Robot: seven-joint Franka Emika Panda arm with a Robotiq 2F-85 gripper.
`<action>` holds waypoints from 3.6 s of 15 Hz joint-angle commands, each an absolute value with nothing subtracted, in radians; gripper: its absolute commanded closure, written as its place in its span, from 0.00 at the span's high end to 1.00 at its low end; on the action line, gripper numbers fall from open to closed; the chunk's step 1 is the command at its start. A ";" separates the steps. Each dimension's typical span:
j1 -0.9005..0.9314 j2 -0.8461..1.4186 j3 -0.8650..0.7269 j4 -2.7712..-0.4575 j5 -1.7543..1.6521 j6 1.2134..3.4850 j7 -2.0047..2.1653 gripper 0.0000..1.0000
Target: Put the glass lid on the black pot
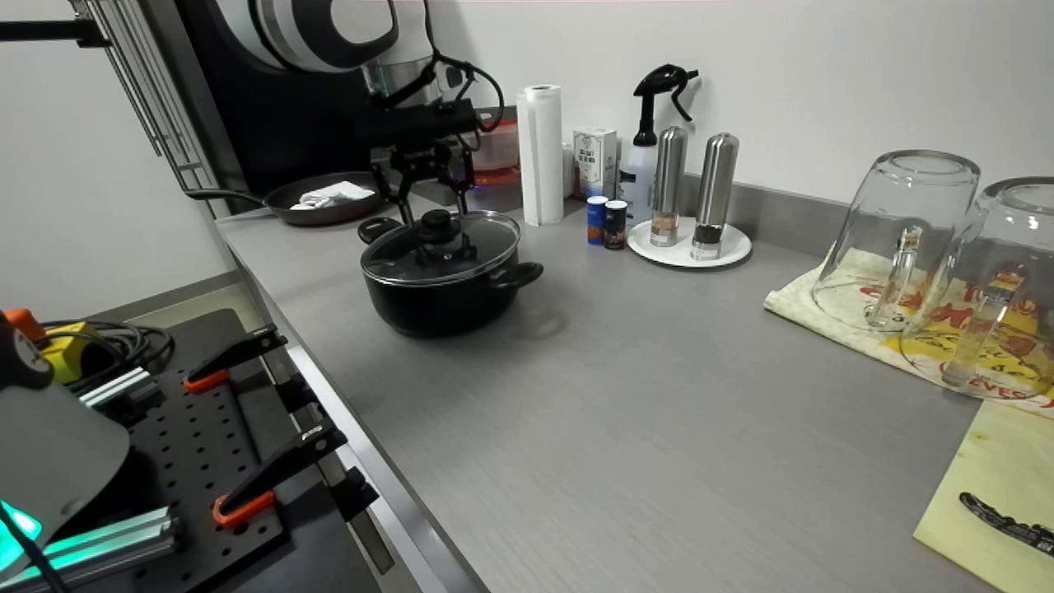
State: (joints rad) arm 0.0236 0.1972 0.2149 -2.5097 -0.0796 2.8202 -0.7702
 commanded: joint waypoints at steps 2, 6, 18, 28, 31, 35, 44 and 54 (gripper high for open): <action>0.027 0.152 0.211 -2.532 -0.084 2.800 -0.764 1.00; 0.029 0.153 0.210 -2.528 -0.081 2.797 -0.766 1.00; 0.030 0.183 0.218 -2.499 -0.063 2.760 -0.770 0.67; 0.037 0.183 0.217 -2.482 -0.066 2.733 -0.766 0.25; 0.036 0.161 0.223 -2.488 -0.055 2.719 -0.770 0.25; 0.037 0.156 0.223 -2.488 -0.055 2.706 -0.769 0.25; 0.043 0.153 0.217 -2.469 -0.061 2.667 -0.760 0.25; 0.040 0.190 0.225 -2.449 -0.041 2.654 -0.785 0.25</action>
